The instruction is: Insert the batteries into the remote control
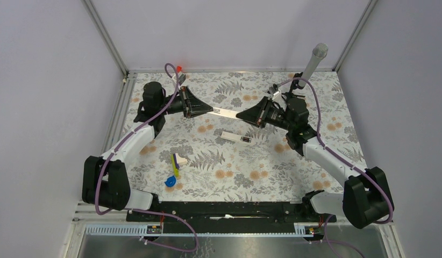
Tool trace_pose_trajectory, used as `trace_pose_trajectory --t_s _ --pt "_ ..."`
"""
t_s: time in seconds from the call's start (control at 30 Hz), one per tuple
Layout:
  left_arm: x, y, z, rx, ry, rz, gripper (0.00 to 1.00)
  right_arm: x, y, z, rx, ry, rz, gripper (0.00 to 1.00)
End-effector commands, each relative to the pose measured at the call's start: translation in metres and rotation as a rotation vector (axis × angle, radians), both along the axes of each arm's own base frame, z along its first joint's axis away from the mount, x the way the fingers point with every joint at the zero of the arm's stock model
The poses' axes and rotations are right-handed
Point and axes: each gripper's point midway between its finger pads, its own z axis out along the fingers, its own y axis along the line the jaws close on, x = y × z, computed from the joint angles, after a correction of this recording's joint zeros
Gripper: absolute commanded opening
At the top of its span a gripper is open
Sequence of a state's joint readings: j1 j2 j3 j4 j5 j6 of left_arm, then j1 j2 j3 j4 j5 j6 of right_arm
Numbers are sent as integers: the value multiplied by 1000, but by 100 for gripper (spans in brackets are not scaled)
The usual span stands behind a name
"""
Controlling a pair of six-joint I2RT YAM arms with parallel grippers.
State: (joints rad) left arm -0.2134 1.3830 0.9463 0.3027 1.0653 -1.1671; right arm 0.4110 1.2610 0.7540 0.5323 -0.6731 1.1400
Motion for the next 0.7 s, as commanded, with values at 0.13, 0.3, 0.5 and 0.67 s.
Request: trace_pose_trajectory --t_s 0.13,0.3,0.5,0.67 --pt "13 4 -14 74 -50 51 28 2 -6 -11 -75 -18 -31 0" --pt "32 14 -48 219 -55 160 70 18 -18 -40 -162 42 -147 0" --pt "50 23 -101 381 -3 266 94 30 -31 -105 -317 218 -235 0" --pt "63 19 -131 525 8 343 92 38 -22 -133 -320 307 -210 0"
